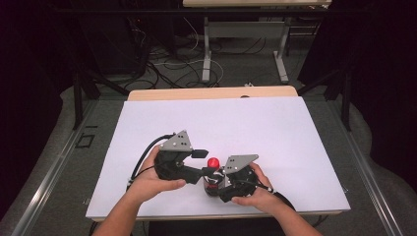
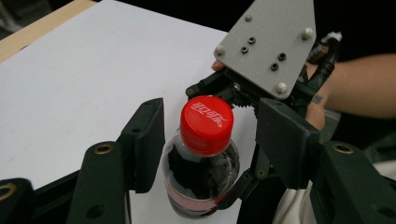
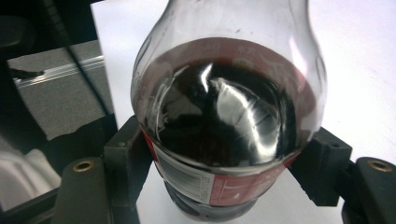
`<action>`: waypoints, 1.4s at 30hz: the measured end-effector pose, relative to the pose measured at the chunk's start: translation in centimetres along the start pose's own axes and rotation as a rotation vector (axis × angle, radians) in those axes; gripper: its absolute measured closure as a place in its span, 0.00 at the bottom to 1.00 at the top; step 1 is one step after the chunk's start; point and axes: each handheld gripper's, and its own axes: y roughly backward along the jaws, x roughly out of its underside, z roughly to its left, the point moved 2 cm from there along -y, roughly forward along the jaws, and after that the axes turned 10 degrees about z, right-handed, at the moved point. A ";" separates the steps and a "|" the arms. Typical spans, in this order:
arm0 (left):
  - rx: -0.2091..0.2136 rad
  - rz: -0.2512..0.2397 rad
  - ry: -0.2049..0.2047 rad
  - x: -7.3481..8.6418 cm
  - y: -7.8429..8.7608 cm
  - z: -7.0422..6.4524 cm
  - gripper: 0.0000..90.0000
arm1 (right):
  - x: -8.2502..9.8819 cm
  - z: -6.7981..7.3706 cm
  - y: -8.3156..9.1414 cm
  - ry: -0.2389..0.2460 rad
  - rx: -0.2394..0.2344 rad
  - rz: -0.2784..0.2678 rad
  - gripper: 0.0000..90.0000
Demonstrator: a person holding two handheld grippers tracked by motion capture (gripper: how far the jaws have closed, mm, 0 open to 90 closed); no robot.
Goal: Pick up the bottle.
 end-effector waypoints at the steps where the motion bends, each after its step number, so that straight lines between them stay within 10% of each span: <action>1: 0.013 -0.002 -0.001 0.0 -0.1 0.1 0.52 | -0.1 0.4 -0.1 0.008 -0.016 -0.010 0.32; 6: 0.127 0.010 -0.032 -0.2 -0.4 0.6 0.60 | -0.1 0.8 -0.2 0.025 -0.046 -0.003 0.32; 12: 0.136 0.027 -0.035 -0.1 -0.6 0.9 0.67 | -0.1 0.8 -0.2 0.046 -0.062 0.002 0.32; 21: -0.027 0.022 0.017 -0.8 -0.9 -0.3 0.69 | -0.1 0.5 -0.2 -0.007 -0.002 -0.004 0.32; 31: -0.314 -0.036 0.368 -1.9 -2.6 -1.8 0.69 | 0.1 -0.4 -0.3 -0.110 0.130 -0.008 0.32; 42: -0.315 -0.037 0.358 -2.2 -2.8 -1.9 0.67 | 0.2 -0.7 -0.2 -0.108 0.121 -0.016 0.32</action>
